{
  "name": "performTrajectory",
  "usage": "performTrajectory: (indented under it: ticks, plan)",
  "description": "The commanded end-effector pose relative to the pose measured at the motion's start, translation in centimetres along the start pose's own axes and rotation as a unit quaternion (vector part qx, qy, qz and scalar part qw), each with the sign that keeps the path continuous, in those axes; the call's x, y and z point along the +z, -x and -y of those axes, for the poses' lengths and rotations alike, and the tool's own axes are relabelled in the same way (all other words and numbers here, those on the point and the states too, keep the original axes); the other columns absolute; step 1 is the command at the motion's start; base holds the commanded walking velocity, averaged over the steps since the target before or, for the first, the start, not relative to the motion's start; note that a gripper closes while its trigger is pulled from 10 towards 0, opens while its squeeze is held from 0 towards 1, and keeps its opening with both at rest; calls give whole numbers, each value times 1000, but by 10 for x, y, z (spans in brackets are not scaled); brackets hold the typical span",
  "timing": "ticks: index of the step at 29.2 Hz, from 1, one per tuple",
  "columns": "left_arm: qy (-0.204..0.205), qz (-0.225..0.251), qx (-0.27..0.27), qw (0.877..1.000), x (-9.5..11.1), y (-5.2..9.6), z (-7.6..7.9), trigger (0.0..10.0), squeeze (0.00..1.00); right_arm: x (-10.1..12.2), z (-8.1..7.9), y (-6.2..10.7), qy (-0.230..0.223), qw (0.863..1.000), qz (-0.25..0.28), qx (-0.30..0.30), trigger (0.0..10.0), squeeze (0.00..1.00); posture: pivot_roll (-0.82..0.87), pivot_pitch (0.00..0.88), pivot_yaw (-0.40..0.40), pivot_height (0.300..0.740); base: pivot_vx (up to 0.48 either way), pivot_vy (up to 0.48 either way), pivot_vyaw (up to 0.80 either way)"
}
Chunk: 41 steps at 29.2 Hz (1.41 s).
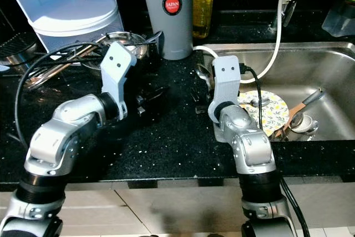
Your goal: Kitchen organization
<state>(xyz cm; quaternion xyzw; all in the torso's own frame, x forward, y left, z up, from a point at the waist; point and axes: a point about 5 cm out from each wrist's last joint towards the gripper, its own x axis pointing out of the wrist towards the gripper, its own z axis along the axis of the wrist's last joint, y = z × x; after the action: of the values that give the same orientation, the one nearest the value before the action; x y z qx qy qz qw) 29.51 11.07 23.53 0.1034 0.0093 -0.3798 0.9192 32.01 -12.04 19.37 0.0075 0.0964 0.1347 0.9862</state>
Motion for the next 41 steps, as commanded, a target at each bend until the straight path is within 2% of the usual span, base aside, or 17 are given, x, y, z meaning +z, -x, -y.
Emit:
performTrajectory:
  ticks: [1,2,3,8,9,10,14,18,24,25,26,27,30,31,35,37,41]
  plan:
    - [-3,-15,0,1000,-2,1,-2,10000,0,-20,-4,1,-23,998,-47,20,7255,0,40,67,18,740,0,0,0]
    - [-3,-15,0,1000,-2,1,-2,10000,0,-20,-4,1,-23,998,-47,20,7255,0,40,67,18,740,0,0,0]
    - [-1,-15,0,1000,-2,1,-2,10000,0,-23,-8,3,-39,997,-52,43,0,0,37,72,19,740,0,0,0]
    - [-3,-16,7,1000,-2,0,-4,10000,0,-18,-7,3,-45,997,-36,41,0,0,42,74,18,740,0,0,0]
    - [-4,-15,8,1000,-2,0,-4,10000,0,-13,-6,2,-44,998,-22,33,9529,0,42,75,18,740,0,0,0]
    - [-6,-14,10,1000,-1,1,-5,10000,0,-8,-4,2,-43,999,-7,28,10000,0,42,75,18,740,0,0,0]
    - [-25,-14,40,999,0,0,-10,10000,0,10,-1,2,-46,998,43,23,10000,0,49,75,16,740,0,0,0]
    - [-41,8,119,992,16,4,-27,10000,0,31,5,5,-41,994,101,10,10000,0,53,71,15,740,0,0,0]
    - [-83,17,202,976,36,22,-50,10000,0,42,6,9,-49,989,141,8,10000,0,61,68,16,740,0,0,0]
    - [-91,18,222,971,38,26,-55,10000,0,43,7,9,-51,988,146,9,10000,0,71,66,13,740,0,0,0]
    - [-102,13,274,956,39,35,-69,10000,0,44,7,9,-54,987,152,9,10000,0,77,65,11,740,0,0,0]
    - [-102,13,274,956,39,35,-69,10000,0,44,7,9,-54,987,152,9,10000,0,77,65,11,740,0,0,0]
    - [-120,-10,356,927,35,51,-90,10000,0,43,8,7,-55,987,152,8,10000,0,89,64,3,740,0,0,0]
    - [-120,-10,356,927,35,51,-90,10000,0,43,8,7,-55,987,152,8,10000,0,89,64,3,740,0,0,0]
    - [-182,-35,415,891,32,66,-99,10000,0,43,8,3,-56,987,151,13,10000,0,110,61,-14,740,0,0,0]
    - [-205,-48,415,885,29,67,-97,10000,0,43,7,1,-56,987,151,16,10000,0,110,61,-14,740,0,0,0]
    - [-206,-56,416,884,24,68,-94,10000,0,44,4,-1,-57,986,153,22,10000,0,119,59,-21,740,0,0,0]
